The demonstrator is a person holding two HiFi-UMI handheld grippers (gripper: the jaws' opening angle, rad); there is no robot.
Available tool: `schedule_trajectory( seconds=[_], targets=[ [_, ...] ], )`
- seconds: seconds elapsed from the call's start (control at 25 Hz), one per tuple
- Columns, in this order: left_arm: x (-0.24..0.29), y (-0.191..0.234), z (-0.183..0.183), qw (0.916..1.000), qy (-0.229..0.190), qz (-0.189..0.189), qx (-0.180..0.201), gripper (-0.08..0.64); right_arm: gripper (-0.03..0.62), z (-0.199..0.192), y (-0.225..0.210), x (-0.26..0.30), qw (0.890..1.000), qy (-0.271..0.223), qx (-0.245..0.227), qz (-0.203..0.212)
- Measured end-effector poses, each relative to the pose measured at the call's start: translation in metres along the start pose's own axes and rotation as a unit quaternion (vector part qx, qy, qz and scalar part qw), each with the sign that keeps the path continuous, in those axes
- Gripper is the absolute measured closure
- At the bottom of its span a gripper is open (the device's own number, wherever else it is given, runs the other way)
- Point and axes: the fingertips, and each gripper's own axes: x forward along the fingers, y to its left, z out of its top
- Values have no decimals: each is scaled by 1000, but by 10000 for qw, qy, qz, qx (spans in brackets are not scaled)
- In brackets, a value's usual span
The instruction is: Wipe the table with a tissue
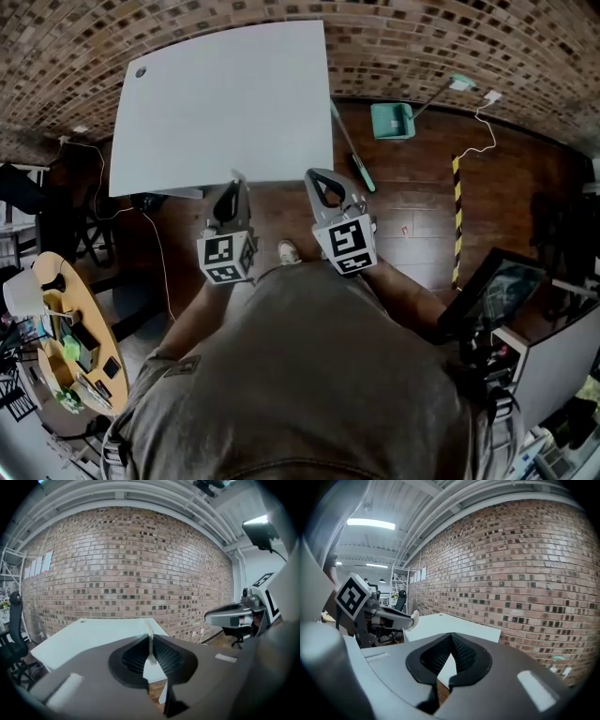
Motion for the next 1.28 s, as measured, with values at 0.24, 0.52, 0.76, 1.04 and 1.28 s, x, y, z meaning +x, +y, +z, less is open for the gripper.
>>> schedule_trajectory(
  seconds=[0.24, 0.52, 0.76, 1.04, 1.28],
  targets=[
    [-18, 4, -1, 9996, -190, -155, -111, 531, 580, 0, 20, -8, 9998, -34, 71, -157],
    [-31, 9, -3, 9993, -230, -242, -187, 531, 580, 4, 32, -8, 9997, -62, -13, -236],
    [-34, 6, -4, 9990, -233, -321, -182, 531, 580, 5, 38, -10, 9996, -88, -31, -256],
    [-34, 4, -4, 9990, -254, -308, -212, 531, 580, 5, 38, -13, 9996, -104, -85, -264],
    [-35, 1, -3, 9991, -236, -299, -212, 531, 580, 4, 36, -15, 9996, -97, -98, -258]
  ],
)
